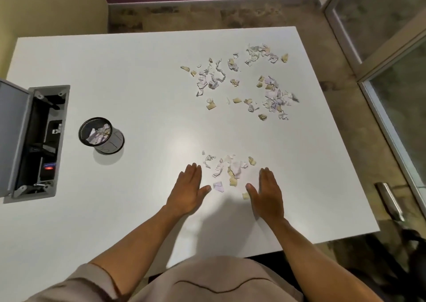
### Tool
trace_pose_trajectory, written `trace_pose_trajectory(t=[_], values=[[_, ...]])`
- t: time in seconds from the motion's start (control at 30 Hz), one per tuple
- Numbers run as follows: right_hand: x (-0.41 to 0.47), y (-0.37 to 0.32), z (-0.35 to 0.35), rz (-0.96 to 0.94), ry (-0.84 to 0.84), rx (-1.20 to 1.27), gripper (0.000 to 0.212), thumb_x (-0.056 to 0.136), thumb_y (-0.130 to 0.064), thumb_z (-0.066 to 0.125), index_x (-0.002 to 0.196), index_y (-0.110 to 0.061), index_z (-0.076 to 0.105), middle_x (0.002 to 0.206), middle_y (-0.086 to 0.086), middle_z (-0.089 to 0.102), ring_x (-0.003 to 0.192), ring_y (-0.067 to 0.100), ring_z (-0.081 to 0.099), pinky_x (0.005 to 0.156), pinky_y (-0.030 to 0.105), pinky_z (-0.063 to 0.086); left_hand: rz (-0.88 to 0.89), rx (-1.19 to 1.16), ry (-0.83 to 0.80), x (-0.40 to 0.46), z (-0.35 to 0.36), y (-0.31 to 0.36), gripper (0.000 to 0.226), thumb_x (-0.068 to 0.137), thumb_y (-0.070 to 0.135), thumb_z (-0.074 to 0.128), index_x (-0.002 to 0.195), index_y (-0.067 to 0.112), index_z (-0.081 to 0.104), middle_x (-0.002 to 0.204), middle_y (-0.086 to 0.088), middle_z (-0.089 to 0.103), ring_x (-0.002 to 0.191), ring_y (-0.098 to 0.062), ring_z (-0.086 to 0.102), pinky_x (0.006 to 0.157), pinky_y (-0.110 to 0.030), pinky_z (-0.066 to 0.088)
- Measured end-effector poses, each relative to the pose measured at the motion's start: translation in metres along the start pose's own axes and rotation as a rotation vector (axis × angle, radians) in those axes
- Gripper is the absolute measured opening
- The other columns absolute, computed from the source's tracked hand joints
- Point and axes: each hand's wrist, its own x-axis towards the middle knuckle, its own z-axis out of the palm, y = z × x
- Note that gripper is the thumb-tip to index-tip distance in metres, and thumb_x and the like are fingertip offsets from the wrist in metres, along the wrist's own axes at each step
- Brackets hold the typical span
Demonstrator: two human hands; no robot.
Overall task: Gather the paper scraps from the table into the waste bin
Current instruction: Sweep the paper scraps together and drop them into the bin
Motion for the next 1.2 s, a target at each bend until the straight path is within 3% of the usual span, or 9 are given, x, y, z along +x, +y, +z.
trace_pose_trajectory(t=[0.13,0.3,0.57,0.7,0.8,0.9,0.97,1.03,1.2], values=[[0.014,0.013,0.003,-0.083,-0.005,-0.128,0.071,0.098,-0.047,0.041,0.152,-0.005,0.020,0.160,0.013,0.021,0.148,0.026,0.017,0.120,0.043,0.016,-0.053,0.013,0.026,0.024,0.014,0.000,0.081,0.096,0.054,0.038,0.151,-0.002,0.017,0.159,-0.019,0.014,0.148,-0.032,0.010,0.119,-0.046,0.012],[0.037,0.008,0.006,-0.229,-0.048,-0.202,0.087,0.091,-0.067,0.002,0.153,-0.007,0.011,0.162,0.011,0.011,0.150,0.026,0.008,0.121,0.046,0.003,-0.122,-0.064,0.030,0.057,0.018,0.014,0.088,0.095,0.058,0.037,0.152,-0.001,0.004,0.161,-0.018,0.004,0.149,-0.032,0.001,0.119,-0.049,0.008],[0.053,-0.004,0.005,-0.496,-0.093,-0.216,0.063,0.100,-0.043,0.039,0.149,-0.004,0.031,0.156,0.012,0.028,0.146,0.032,0.021,0.117,0.058,0.016,0.073,0.019,-0.098,0.078,0.032,0.041,0.081,0.097,0.059,0.026,0.152,0.003,0.006,0.161,-0.016,0.007,0.148,-0.036,0.003,0.120,-0.050,0.006],[0.042,0.009,-0.001,-0.719,-0.097,-0.253,0.054,0.104,-0.036,0.028,0.140,0.001,0.045,0.148,0.016,0.042,0.139,0.035,0.037,0.111,0.059,0.030,0.195,-0.022,-0.106,0.064,0.048,0.044,0.073,0.099,0.055,0.030,0.154,0.013,0.006,0.162,-0.007,0.004,0.149,-0.018,-0.006,0.118,-0.032,-0.009],[0.040,0.018,-0.009,-0.821,-0.135,-0.242,0.044,0.101,-0.021,0.039,0.136,0.003,0.050,0.143,0.018,0.048,0.134,0.036,0.045,0.108,0.056,0.036,0.240,-0.098,-0.121,0.053,0.056,0.042,0.068,0.098,0.051,0.034,0.154,0.018,0.014,0.162,0.000,0.014,0.148,-0.010,-0.001,0.116,-0.023,-0.008],[0.040,0.021,-0.018,-0.664,-0.172,-0.122,0.046,0.100,-0.019,0.043,0.142,-0.001,0.042,0.151,0.014,0.040,0.142,0.029,0.035,0.116,0.046,0.028,0.230,-0.221,0.008,0.050,0.046,0.044,0.057,0.095,0.048,0.041,0.144,0.019,0.034,0.149,0.004,0.038,0.138,-0.018,0.033,0.114,-0.021,0.017],[0.036,0.029,-0.021,-0.458,-0.123,-0.072,0.052,0.102,-0.032,0.039,0.148,-0.008,0.033,0.157,0.007,0.030,0.147,0.020,0.023,0.121,0.038,0.017,0.292,-0.195,0.159,0.058,0.033,0.050,0.049,0.092,0.047,0.046,0.129,0.015,0.039,0.129,0.000,0.043,0.117,-0.025,0.043,0.099,-0.027,0.029],[0.029,0.038,-0.022,-0.316,-0.061,-0.096,0.062,0.101,-0.044,0.035,0.151,-0.009,0.025,0.159,0.006,0.023,0.149,0.020,0.016,0.122,0.033,0.011,0.301,-0.130,0.198,0.075,0.023,0.053,0.056,0.090,0.052,0.045,0.130,0.013,0.038,0.131,0.001,0.040,0.121,-0.025,0.039,0.099,-0.030,0.026],[-0.002,0.061,-0.012,-0.200,-0.152,-0.237,0.085,0.091,-0.069,0.007,0.150,-0.012,-0.014,0.160,0.002,-0.013,0.149,0.017,-0.013,0.121,0.036,-0.008,0.186,0.065,-0.110,0.116,0.023,0.056,0.088,0.091,0.070,0.031,0.153,0.011,0.014,0.162,-0.007,0.010,0.150,-0.024,0.005,0.121,-0.044,0.011]])
